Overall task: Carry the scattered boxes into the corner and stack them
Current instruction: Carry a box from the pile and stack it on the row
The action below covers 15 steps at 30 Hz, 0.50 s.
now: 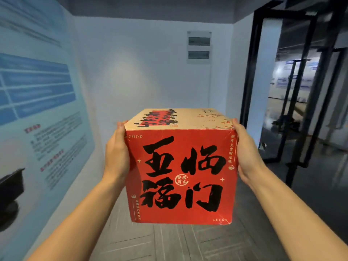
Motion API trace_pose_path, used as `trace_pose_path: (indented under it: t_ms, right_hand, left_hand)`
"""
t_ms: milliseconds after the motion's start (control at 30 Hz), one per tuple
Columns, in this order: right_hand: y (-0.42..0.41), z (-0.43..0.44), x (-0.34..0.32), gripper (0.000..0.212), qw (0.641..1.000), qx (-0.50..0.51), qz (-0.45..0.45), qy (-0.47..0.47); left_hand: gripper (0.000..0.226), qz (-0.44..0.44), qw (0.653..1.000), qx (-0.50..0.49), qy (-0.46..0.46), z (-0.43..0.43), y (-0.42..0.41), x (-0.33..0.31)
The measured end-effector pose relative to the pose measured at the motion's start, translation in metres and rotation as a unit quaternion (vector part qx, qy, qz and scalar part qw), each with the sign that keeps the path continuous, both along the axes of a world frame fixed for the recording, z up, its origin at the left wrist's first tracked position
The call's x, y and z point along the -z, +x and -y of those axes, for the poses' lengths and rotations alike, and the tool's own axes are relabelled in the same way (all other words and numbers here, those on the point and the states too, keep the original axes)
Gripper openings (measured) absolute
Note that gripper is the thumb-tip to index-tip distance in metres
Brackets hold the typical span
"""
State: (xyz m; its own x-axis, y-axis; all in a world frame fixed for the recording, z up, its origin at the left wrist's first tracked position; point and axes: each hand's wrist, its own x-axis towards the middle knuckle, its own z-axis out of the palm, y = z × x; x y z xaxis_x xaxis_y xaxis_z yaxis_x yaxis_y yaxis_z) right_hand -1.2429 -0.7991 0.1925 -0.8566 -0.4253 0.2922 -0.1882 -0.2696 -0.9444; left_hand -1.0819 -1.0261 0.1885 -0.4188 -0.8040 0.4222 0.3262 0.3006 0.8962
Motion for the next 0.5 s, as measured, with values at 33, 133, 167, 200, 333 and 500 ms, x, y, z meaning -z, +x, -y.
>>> trace_pose_path:
  t_ms: [33, 133, 167, 200, 333, 500]
  right_hand:
    - [-0.014, 0.018, -0.001, 0.061, 1.000, -0.023, -0.001, -0.002]
    - [-0.044, 0.073, -0.004, 0.071, 0.997, -0.072, -0.005, 0.000]
    - [-0.054, 0.091, -0.004, 0.074, 0.996, -0.085, -0.010, 0.000]
    - [-0.063, 0.109, -0.004, 0.077, 0.995, -0.096, -0.015, -0.002]
    - [-0.097, 0.183, -0.002, 0.069, 0.990, -0.136, -0.026, -0.007]
    - [-0.138, 0.284, 0.016, 0.058, 0.985, -0.168, -0.027, -0.005]
  left_hand:
    - [0.045, -0.005, 1.000, -0.017, 0.000, 0.012, -0.005, -0.002]
    - [0.058, -0.009, 0.999, -0.045, 0.012, 0.050, -0.014, -0.006]
    - [0.057, -0.016, 0.998, -0.052, 0.014, 0.064, -0.017, -0.006]
    - [0.056, -0.023, 0.998, -0.063, 0.014, 0.079, -0.021, -0.006]
    - [0.061, -0.028, 0.994, -0.102, 0.002, 0.138, -0.039, 0.000]
    - [0.060, -0.028, 0.991, -0.128, 0.012, 0.231, -0.073, 0.020]
